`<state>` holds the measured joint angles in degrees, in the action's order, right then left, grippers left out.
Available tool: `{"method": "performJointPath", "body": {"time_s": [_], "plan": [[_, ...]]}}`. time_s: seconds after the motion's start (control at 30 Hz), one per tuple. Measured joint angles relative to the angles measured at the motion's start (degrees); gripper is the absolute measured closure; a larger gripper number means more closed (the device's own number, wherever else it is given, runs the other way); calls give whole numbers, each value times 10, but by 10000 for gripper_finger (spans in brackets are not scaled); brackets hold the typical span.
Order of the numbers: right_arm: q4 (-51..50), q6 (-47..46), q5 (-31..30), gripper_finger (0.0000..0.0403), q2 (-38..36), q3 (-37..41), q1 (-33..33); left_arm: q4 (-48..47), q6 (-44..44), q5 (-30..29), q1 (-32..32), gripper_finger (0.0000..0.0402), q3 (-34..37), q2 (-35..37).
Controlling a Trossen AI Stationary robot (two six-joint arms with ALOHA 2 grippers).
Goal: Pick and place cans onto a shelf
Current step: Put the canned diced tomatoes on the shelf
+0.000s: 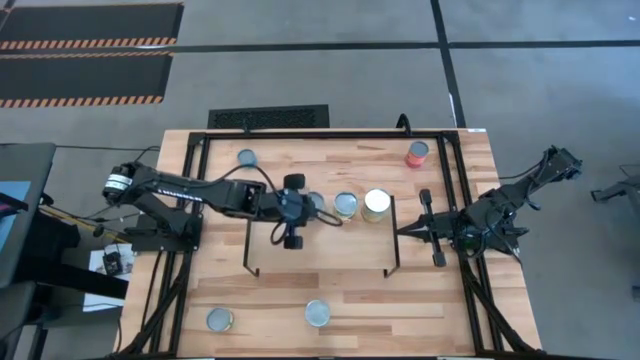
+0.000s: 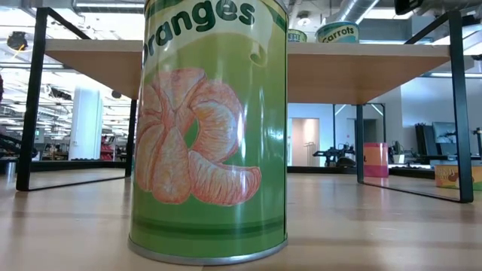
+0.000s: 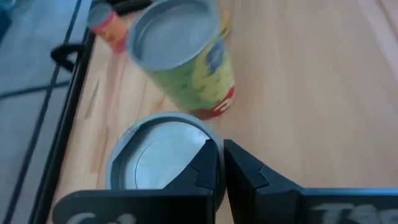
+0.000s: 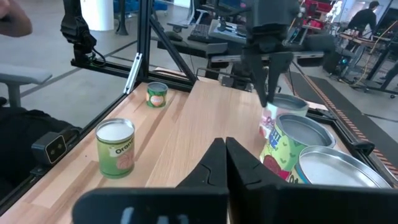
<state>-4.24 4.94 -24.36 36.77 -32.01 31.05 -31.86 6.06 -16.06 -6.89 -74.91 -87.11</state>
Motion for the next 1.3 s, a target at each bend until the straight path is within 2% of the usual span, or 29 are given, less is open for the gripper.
{"method": "performJointPath", "body": {"time_s": [0.47,1.3], "plan": [[0,0,0,397,0,0,0,-13,-46,73,21,399,1,0],[0,0,0,399,0,0,0,-21,-55,82,27,390,1,0]]}}
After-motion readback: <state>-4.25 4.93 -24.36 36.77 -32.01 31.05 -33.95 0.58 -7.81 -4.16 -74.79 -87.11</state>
